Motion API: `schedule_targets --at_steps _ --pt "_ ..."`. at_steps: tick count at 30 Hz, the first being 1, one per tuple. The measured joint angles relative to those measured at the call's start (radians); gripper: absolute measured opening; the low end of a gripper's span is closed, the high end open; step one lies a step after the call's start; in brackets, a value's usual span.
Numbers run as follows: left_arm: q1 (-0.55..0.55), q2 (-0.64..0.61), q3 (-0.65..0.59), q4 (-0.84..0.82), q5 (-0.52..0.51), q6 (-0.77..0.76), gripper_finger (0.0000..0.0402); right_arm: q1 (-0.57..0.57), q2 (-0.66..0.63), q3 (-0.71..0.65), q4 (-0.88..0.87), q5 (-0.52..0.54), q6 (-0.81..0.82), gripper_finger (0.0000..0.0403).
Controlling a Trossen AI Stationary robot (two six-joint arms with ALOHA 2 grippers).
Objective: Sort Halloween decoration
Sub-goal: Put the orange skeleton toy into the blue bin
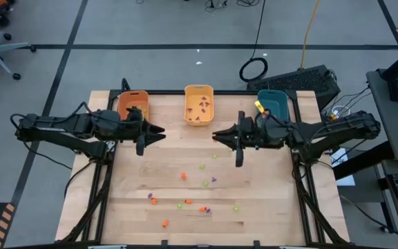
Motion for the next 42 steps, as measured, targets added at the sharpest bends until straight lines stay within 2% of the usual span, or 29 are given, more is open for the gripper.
schedule_targets --at_steps 10,16,22,31,42 --pt "0.000 0.000 0.000 -0.004 0.000 -0.001 0.0157 -0.003 0.000 0.000 -0.005 -0.057 -0.478 0.0008" --pt "0.000 0.003 0.000 -0.005 0.000 -0.001 0.0157 -0.006 0.015 0.001 -0.007 0.001 -0.604 0.0008" --pt "0.000 0.003 0.000 -0.006 0.000 -0.005 0.0157 -0.005 0.032 0.001 -0.009 0.002 -0.769 0.0008" --pt "0.000 0.003 0.000 -0.005 -0.036 0.000 0.0157 -0.011 0.032 0.001 -0.012 0.003 -0.821 0.0008" --pt "0.000 0.003 0.000 -0.004 -0.119 0.026 0.0157 -0.011 0.032 0.001 -0.012 0.003 -0.677 0.0008"
